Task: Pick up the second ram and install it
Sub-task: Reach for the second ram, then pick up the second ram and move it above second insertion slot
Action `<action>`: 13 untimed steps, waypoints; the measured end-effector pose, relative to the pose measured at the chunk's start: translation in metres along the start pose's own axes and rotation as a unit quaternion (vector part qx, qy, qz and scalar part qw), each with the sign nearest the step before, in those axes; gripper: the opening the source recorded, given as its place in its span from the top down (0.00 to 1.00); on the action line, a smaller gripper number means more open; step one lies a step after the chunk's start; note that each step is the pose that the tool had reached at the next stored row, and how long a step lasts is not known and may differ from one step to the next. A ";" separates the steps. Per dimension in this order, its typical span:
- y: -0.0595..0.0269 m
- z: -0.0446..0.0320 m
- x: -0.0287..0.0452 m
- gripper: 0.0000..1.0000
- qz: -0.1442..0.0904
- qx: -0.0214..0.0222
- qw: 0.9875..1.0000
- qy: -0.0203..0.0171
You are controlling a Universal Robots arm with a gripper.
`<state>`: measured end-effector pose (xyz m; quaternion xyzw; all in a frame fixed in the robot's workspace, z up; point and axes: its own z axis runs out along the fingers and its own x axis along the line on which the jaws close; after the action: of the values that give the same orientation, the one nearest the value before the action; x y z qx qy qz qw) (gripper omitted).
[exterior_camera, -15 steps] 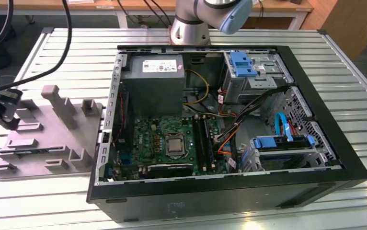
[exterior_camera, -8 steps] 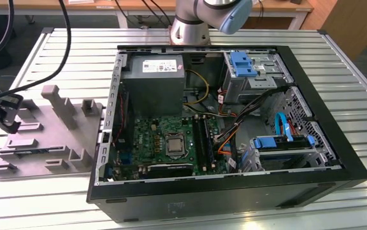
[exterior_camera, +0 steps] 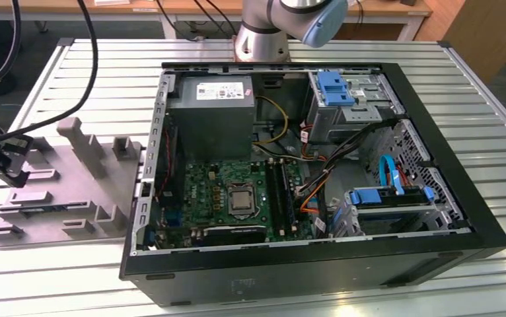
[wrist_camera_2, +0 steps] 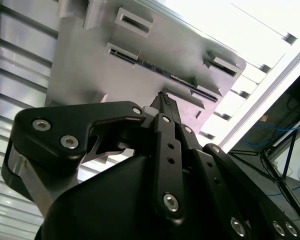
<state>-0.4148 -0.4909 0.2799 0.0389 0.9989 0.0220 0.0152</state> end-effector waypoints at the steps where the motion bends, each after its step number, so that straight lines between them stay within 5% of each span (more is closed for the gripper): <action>1: 0.0000 0.0000 0.0000 0.89 0.000 0.000 1.000 0.000; 13: 0.0000 0.0005 0.0001 0.89 0.000 0.000 1.000 0.000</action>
<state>-0.4148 -0.4909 0.2794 0.0390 0.9989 0.0219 0.0152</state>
